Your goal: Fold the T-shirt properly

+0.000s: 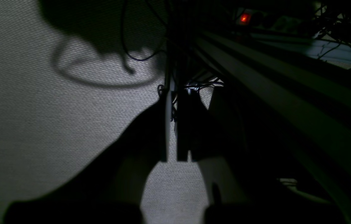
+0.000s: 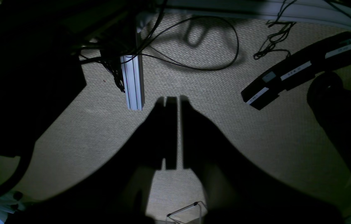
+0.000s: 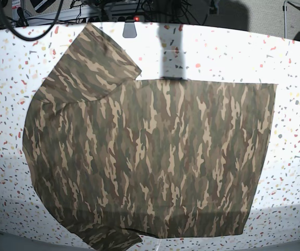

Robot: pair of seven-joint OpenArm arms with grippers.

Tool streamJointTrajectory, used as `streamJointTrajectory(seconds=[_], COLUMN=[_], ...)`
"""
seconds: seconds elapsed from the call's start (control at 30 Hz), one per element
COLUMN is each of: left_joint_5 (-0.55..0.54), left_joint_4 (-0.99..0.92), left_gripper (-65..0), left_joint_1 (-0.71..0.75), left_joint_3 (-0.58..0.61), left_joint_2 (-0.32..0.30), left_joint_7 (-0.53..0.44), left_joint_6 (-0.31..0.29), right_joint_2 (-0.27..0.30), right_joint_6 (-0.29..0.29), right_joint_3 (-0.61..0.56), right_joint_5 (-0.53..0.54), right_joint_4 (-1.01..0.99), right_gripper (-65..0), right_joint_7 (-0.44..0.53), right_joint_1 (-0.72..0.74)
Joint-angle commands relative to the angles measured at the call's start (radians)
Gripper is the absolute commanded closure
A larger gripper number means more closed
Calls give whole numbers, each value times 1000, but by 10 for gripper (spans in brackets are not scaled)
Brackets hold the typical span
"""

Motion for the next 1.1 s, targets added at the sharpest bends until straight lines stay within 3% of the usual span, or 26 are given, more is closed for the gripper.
streamJointTrajectory(seconds=[0.0,1.07], left_joint_5=[4,4], left_joint_4=[4,5], left_gripper=[-44,-44], left_joint_1=[6,6], left_joint_3=[0,0], left_joint_2=[4,4], left_joint_7=[-12,-13], left_joint_6=[-7,-7], right_joint_2=[3,33], right_joint_6=[5,7], right_joint_3=[0,0], right_joint_5=[-2,2], right_joint_4=[3,3], right_gripper=[-36,-36], right_joint_7=[7,19], right_joint_1=[0,0])
